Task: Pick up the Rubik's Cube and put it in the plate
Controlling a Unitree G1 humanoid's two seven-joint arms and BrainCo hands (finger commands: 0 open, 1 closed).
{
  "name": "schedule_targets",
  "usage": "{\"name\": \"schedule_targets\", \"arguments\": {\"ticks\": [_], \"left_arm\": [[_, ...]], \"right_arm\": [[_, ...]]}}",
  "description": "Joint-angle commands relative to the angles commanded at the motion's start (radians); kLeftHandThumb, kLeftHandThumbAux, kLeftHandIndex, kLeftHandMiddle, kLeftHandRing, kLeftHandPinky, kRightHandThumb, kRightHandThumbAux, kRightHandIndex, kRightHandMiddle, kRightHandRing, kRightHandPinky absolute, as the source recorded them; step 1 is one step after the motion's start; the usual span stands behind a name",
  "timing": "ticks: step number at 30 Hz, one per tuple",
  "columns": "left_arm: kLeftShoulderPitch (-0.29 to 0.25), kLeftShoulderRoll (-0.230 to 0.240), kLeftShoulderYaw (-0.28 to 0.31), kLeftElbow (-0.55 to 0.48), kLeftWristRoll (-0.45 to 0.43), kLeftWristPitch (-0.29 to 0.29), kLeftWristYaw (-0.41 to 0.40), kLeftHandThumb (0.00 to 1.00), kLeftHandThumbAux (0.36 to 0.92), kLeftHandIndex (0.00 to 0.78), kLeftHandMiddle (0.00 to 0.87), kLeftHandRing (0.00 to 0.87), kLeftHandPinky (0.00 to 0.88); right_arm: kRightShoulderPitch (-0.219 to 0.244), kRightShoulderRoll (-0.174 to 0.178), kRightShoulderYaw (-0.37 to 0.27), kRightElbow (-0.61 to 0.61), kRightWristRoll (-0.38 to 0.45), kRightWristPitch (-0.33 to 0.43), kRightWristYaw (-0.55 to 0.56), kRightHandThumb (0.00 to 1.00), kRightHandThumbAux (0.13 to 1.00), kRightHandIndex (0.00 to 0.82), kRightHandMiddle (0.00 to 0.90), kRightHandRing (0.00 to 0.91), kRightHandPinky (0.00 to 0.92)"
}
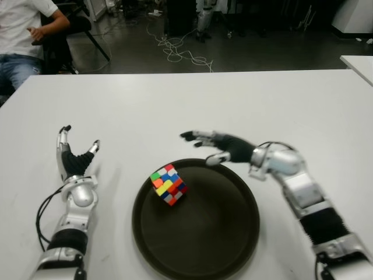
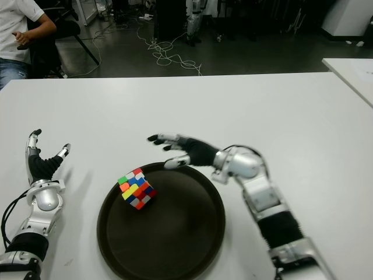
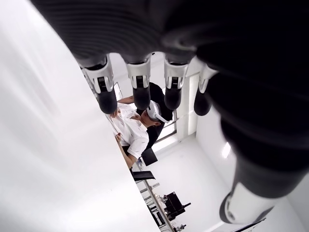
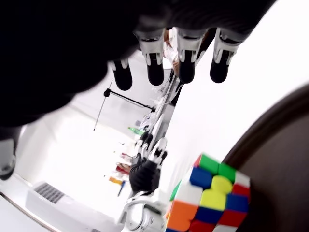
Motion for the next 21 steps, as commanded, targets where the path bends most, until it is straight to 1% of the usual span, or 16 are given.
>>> {"name": "schedule_targets", "arguments": {"ticks": [2, 4, 7, 8, 10, 11, 12, 14, 16, 19, 21], "left_arm": [[0.0, 0.001, 0.001, 0.001, -0.001, 0.001, -0.002, 0.0, 0.75, 0.007, 0.005, 0.0, 0.0], [-0.001, 0.002, 0.002, 0.003, -0.002, 0.001, -0.003, 0.0, 0.75, 0.006, 0.008, 0.0, 0.0], [-0.001, 0.003, 0.003, 0.003, -0.003, 0.001, -0.005, 0.0, 0.747, 0.005, 0.008, 0.0, 0.0], [-0.001, 0.003, 0.003, 0.003, -0.003, 0.002, -0.005, 0.0, 0.747, 0.005, 0.006, 0.0, 0.0], [0.0, 0.005, 0.002, 0.001, -0.001, 0.003, -0.004, 0.0, 0.75, 0.004, 0.004, 0.0, 0.0], [0.002, 0.005, 0.001, -0.001, -0.001, 0.003, -0.005, 0.0, 0.755, 0.003, 0.003, 0.0, 0.0], [0.003, 0.006, 0.001, -0.003, -0.001, 0.003, -0.007, 0.0, 0.758, 0.003, 0.002, 0.0, 0.0], [0.005, 0.007, 0.0, -0.006, 0.0, 0.003, -0.008, 0.0, 0.76, 0.004, 0.001, 0.0, 0.0], [0.006, 0.008, 0.0, -0.008, 0.0, 0.002, -0.009, 0.0, 0.758, 0.003, 0.0, 0.0, 0.003], [0.006, 0.008, -0.001, -0.009, 0.001, 0.003, -0.009, 0.0, 0.757, 0.002, 0.0, 0.0, 0.007], [0.006, 0.008, -0.001, -0.01, -0.001, 0.001, -0.01, 0.0, 0.755, 0.002, 0.0, 0.0, 0.008]], "right_arm": [[-0.019, -0.006, -0.011, 0.057, -0.003, -0.023, -0.002, 0.0, 0.405, 0.019, 0.012, 0.0, 0.0], [-0.032, -0.004, -0.017, 0.095, -0.004, -0.045, -0.006, 0.0, 0.414, 0.019, 0.011, 0.0, 0.0], [-0.016, 0.0, -0.028, 0.074, 0.0, -0.059, -0.026, 0.0, 0.429, 0.023, 0.016, 0.0, 0.0], [-0.015, 0.002, -0.032, 0.076, 0.002, -0.065, -0.032, 0.0, 0.447, 0.03, 0.022, 0.0, 0.0], [-0.025, -0.008, -0.059, 0.106, 0.02, -0.083, -0.031, 0.0, 0.47, 0.038, 0.028, 0.0, 0.0], [-0.031, -0.019, -0.077, 0.122, 0.033, -0.092, -0.025, 0.0, 0.485, 0.043, 0.03, 0.0, 0.0], [-0.035, -0.026, -0.09, 0.132, 0.041, -0.098, -0.021, 0.0, 0.511, 0.047, 0.033, 0.0, 0.0], [-0.021, -0.026, -0.111, 0.123, 0.047, -0.108, -0.04, 0.0, 0.544, 0.052, 0.034, 0.002, 0.003], [-0.011, -0.024, -0.123, 0.115, 0.049, -0.112, -0.05, 0.0, 0.571, 0.058, 0.038, 0.004, 0.006], [-0.017, -0.022, -0.147, 0.128, 0.048, -0.098, -0.082, 0.0, 0.601, 0.068, 0.05, 0.008, 0.003], [-0.026, -0.029, -0.166, 0.152, 0.047, -0.097, -0.098, 0.0, 0.61, 0.07, 0.054, 0.009, 0.001]]}}
